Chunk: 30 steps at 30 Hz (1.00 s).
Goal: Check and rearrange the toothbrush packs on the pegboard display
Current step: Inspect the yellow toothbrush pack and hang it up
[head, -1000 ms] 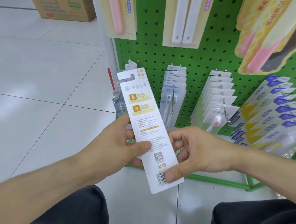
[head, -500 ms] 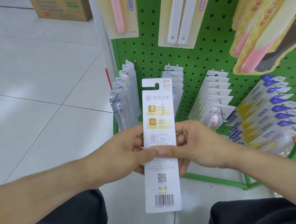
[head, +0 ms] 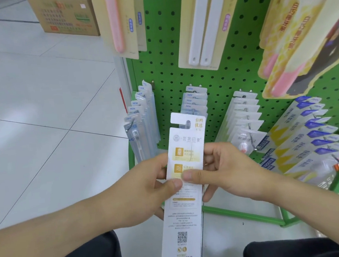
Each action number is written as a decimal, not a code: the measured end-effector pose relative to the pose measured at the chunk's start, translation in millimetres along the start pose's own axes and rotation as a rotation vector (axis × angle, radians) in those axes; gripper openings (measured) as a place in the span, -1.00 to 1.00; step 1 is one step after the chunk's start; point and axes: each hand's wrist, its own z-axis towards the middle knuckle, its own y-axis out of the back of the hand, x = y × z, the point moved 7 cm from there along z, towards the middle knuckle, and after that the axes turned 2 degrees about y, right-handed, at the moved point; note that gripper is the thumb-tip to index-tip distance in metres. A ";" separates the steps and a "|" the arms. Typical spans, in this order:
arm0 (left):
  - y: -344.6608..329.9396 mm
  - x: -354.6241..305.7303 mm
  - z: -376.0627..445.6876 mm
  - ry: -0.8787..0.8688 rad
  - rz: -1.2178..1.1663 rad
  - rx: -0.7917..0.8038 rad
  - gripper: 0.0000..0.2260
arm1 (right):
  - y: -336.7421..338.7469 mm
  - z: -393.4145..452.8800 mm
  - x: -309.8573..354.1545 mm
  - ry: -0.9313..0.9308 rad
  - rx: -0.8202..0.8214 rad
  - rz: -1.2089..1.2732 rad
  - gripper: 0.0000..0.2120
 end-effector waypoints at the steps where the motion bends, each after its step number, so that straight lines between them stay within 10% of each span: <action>1: -0.8 0.4 -0.1 0.007 -0.001 0.010 -0.69 | 0.9 0.3 0.5 0.008 -0.005 0.007 -0.71; 30: 19.0 -10.7 -3.7 0.005 0.139 -0.336 -0.64 | -28.5 7.3 -19.3 -0.024 0.337 -0.015 -0.63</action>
